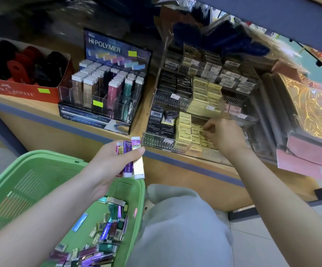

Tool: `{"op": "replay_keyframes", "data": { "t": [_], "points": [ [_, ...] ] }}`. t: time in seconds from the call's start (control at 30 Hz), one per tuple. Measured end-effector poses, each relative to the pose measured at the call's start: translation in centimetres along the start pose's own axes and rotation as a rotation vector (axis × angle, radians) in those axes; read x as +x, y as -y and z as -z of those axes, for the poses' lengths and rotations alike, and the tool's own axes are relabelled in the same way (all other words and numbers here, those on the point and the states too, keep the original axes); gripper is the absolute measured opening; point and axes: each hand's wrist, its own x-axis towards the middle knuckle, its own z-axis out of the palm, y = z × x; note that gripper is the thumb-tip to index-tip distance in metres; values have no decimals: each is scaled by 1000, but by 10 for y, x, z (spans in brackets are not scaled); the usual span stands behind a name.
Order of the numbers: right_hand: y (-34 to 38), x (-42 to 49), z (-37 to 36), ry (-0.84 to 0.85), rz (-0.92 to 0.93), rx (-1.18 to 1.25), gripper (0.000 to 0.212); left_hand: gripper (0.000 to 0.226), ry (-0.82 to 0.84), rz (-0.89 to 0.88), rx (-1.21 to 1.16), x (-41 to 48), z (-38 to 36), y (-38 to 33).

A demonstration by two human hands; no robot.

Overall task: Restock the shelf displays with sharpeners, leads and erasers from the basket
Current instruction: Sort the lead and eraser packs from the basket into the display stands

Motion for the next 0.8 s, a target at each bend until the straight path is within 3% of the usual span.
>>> {"op": "replay_keyframes", "data": {
  "t": [0.1, 0.17, 0.23, 0.33, 0.53, 0.67, 0.8],
  "points": [
    [10, -5, 2, -103, 33, -3, 16, 20, 0, 42, -64, -3, 0, 2],
    [28, -15, 8, -266, 101, 167, 18, 18, 5, 58, -100, -5, 2, 2],
    [57, -29, 18, -326, 182, 375, 17, 16, -1, 69, -129, -6, 7, 2],
    [105, -49, 23, -189, 277, 574, 11, 16, -17, 78, -135, -9, 18, 2],
    [161, -56, 7, 419, 174, 743, 25, 20, -17, 36, -56, -18, 47, 0],
    [186, -53, 8, 489, 84, 917, 8, 19, -47, 6, -28, -20, 68, -1],
    [201, -55, 9, 433, 87, 1088, 10, 22, -90, 1, -60, -17, 87, -1]
  ]
}}
